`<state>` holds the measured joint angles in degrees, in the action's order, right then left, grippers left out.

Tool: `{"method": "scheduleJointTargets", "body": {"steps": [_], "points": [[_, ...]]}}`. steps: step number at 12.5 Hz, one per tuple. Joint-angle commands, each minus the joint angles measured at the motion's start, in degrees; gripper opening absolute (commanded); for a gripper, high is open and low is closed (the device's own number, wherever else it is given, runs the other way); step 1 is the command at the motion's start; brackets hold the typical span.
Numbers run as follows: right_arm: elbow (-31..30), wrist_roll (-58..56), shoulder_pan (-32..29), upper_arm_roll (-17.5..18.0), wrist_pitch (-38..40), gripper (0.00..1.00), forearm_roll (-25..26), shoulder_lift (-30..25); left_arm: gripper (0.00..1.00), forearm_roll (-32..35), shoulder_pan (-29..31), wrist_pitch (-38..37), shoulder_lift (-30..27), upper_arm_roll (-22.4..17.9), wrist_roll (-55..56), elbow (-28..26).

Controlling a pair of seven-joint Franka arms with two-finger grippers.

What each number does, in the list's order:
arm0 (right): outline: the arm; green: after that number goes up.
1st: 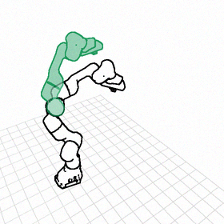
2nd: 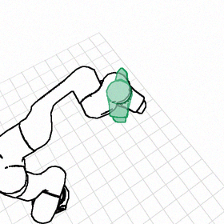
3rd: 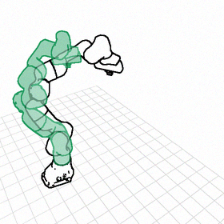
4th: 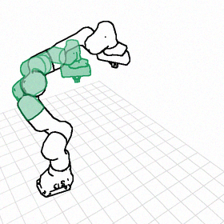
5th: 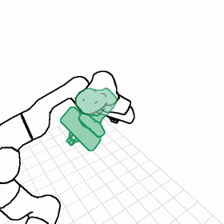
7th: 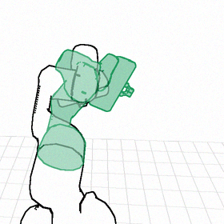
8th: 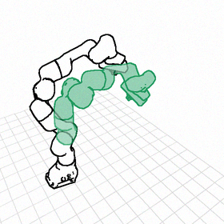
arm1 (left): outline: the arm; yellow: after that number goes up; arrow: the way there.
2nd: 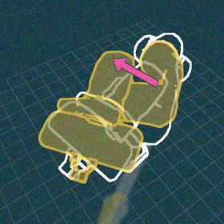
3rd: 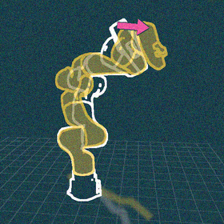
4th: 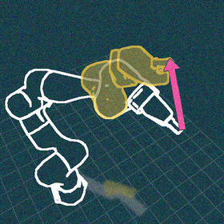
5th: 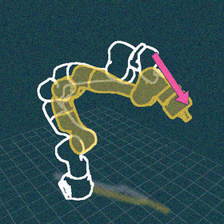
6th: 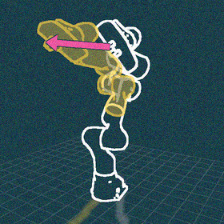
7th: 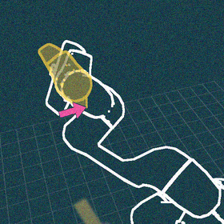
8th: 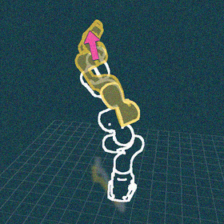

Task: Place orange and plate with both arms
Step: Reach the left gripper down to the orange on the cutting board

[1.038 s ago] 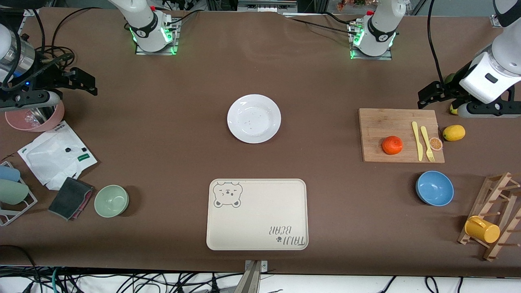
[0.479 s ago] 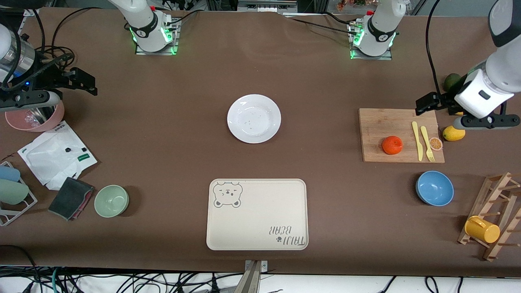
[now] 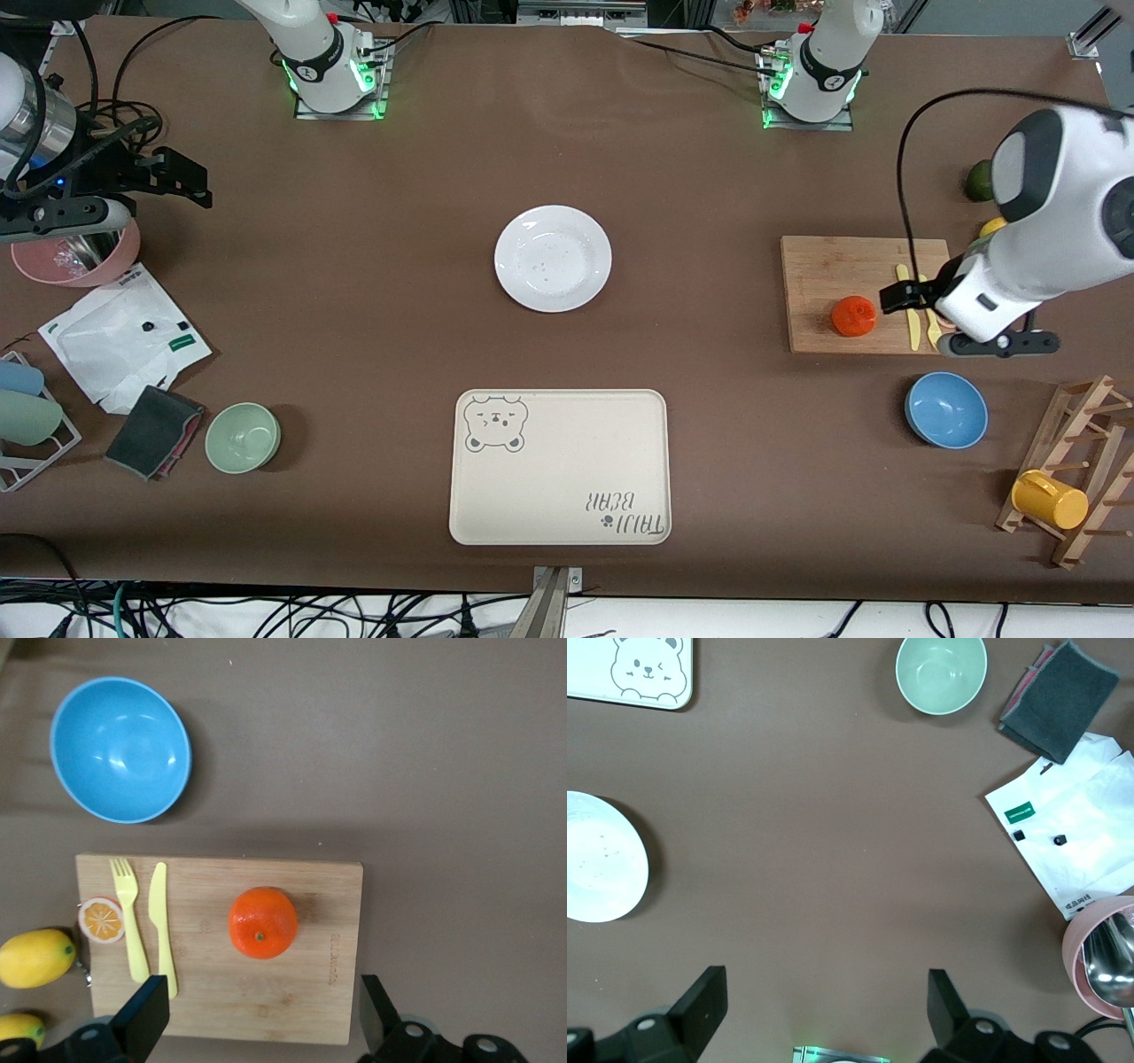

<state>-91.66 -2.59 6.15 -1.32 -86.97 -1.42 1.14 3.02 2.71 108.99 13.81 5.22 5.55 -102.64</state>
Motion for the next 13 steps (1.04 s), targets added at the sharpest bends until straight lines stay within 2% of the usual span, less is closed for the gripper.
{"method": "scheduleJointTargets", "body": {"steps": [1,4,7,8,13], "points": [[-0.71,-0.58,-0.26,0.09,-0.3,1.0,-0.43,-0.62,0.93,1.29,1.07,9.62,-1.42,0.05,-1.06,-9.21],[-0.71,-0.58,-0.26,0.09,-0.3,1.0,-0.52,-0.62,0.96,1.37,2.47,21.4,-0.18,0.05,-1.06,-18.18],[-0.71,-0.58,-0.26,0.09,-0.3,1.0,-0.69,-0.62,0.99,1.72,2.83,37.83,1.13,0.05,-0.98,-27.76],[-0.71,-0.58,-0.17,0.18,-0.3,1.0,-0.69,-0.62,0.99,1.73,3.7,40.23,2.01,0.05,-1.06,-28.49],[-0.62,-0.66,-0.26,0.09,-0.13,1.0,-0.78,-0.79,0.99,1.81,3.97,42.87,4.82,0.05,-1.06,-28.58]]}}
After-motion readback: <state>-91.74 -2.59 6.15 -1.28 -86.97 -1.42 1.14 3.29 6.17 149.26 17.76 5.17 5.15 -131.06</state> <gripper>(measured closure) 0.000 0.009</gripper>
